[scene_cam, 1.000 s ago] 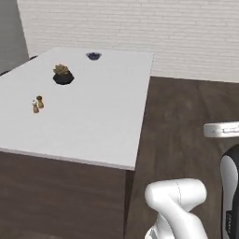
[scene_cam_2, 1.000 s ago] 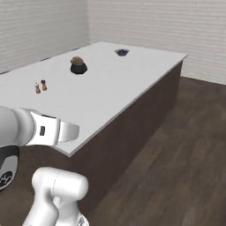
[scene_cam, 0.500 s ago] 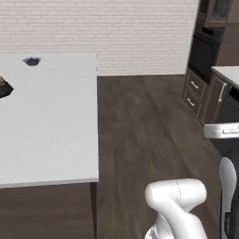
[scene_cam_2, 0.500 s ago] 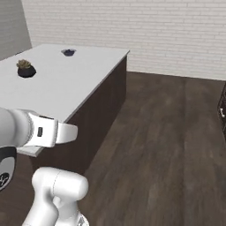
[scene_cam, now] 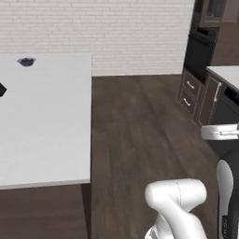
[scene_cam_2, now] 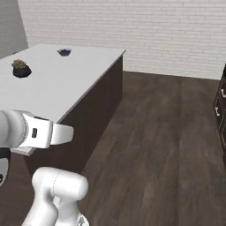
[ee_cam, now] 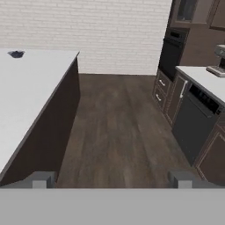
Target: Gather all objects into one cabinet and sort the glasses and bowls to opposite sides.
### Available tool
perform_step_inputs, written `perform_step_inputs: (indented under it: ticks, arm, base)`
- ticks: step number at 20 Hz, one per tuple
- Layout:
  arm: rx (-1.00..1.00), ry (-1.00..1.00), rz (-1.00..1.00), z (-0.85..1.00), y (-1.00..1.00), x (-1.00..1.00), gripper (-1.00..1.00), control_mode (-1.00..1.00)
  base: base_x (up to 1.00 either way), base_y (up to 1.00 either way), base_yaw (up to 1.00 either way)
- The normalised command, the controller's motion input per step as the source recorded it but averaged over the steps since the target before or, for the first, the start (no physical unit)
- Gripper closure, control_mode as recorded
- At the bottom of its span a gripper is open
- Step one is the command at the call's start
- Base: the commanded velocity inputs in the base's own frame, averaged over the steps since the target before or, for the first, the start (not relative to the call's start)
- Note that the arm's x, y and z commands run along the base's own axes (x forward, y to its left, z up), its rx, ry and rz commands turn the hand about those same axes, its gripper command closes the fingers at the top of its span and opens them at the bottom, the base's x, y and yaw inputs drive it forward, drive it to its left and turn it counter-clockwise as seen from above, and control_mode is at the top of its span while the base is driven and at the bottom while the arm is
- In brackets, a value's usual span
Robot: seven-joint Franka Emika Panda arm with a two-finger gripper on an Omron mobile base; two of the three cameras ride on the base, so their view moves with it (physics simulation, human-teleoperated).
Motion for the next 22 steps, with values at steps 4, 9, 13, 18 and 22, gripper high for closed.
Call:
perform_step_inputs:
  ticks: [4, 9, 13, 18, 22]
  arm:
    - [0.0, 0.0, 0.0, 0.0, 0.0, 0.0, -1.0, 1.0]
    - [0.0, 0.0, 0.0, 0.0, 0.0, 0.0, -1.0, 1.0]
    - [0.0, 0.0, 0.0, 0.0, 0.0, 0.0, -1.0, 1.0]
    - [0.0, 0.0, 0.0, 0.0, 0.0, 0.0, -1.0, 1.0]
    - [0.0, 0.0, 0.0, 0.0, 0.0, 0.0, -1.0, 1.0]
  base:
    - [0.14, -0.59, 0.0]
    - [0.25, -0.63, 0.0]
    - [0.49, -0.74, 0.0]
    - [0.7, -0.48, -0.04]
    - [0.64, -0.17, 0.0]
